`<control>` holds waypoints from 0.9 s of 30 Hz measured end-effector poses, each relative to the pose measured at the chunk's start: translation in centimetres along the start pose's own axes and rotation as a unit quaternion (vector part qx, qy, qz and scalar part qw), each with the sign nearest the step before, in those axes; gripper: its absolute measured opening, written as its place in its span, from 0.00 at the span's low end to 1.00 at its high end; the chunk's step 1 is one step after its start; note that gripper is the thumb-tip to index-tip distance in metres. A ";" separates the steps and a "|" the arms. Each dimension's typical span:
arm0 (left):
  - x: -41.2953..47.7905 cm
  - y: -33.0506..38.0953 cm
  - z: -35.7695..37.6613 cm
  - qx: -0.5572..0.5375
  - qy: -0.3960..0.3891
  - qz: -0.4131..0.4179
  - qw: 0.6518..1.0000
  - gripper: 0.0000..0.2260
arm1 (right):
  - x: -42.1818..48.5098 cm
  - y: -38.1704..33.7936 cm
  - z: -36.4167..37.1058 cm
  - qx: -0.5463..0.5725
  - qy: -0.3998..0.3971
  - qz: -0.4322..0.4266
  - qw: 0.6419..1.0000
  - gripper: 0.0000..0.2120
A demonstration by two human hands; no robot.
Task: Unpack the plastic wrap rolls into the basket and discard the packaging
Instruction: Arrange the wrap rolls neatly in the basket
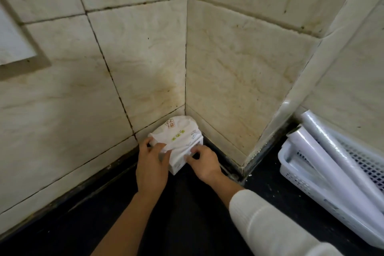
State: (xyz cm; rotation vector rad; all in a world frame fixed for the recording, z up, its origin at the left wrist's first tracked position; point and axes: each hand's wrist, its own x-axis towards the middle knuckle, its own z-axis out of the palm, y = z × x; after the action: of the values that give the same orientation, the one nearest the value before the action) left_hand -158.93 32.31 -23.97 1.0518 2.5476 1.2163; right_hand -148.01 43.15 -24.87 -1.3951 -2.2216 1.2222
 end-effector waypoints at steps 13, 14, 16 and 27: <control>-6.3 7.2 0.7 0.030 0.019 0.076 0.996 0.22 | -7.4 4.6 -9.2 -0.005 -0.019 -0.037 0.999 0.14; -7.6 8.3 1.6 0.019 0.007 0.090 0.996 0.21 | -8.7 5.5 -10.7 -0.013 -0.004 -0.044 0.999 0.11; -10.0 10.6 3.7 0.004 -0.027 0.116 0.993 0.19 | -10.8 7.4 -14.1 -0.029 0.026 -0.053 0.998 0.03; -15.6 22.1 16.0 0.063 -0.223 0.211 0.950 0.23 | -14.5 17.1 -29.8 -0.078 0.148 0.067 0.984 0.07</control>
State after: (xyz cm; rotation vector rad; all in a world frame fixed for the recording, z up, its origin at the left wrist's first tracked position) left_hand -129.21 42.04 -21.32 1.7380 2.1313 0.7665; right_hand -112.30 49.85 -16.29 -1.6868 -2.0809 0.8260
